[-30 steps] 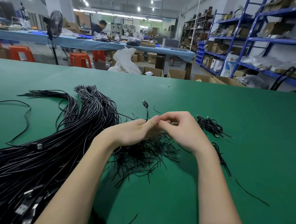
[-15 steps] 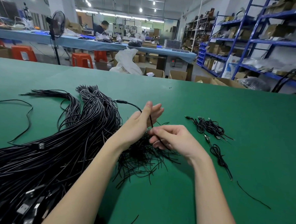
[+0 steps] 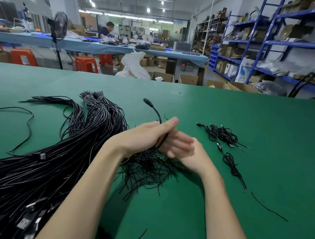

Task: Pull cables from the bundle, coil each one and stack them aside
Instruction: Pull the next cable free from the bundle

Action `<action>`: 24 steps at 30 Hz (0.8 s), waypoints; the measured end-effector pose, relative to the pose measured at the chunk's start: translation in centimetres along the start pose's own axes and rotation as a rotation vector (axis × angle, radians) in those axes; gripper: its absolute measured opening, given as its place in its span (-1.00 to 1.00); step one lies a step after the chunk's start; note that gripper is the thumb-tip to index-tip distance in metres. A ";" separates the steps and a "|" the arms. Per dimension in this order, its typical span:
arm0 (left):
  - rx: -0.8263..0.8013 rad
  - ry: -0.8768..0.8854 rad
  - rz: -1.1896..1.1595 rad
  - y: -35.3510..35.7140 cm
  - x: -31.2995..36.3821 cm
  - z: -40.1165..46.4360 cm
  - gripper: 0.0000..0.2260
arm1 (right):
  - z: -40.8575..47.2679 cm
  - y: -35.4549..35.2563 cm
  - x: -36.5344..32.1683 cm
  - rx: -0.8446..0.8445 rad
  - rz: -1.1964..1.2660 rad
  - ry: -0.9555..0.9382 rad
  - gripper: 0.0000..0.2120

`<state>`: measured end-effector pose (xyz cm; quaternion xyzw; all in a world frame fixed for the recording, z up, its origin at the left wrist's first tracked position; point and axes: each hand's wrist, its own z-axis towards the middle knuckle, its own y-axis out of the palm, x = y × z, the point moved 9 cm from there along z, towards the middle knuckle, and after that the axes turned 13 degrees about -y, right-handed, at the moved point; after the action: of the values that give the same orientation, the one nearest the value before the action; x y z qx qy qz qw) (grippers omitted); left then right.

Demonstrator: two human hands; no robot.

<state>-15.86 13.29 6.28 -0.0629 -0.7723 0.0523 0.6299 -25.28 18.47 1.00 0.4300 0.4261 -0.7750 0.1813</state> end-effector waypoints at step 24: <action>0.580 0.062 -0.007 -5.0 -0.7 0.4 -0.46 | 1.2 -0.3 -3.2 0.073 0.473 -0.165 -0.83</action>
<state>-16.26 8.29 6.32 0.1209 -0.7059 0.2668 0.6449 -24.28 17.40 4.12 0.4592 0.2692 -0.7585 0.3759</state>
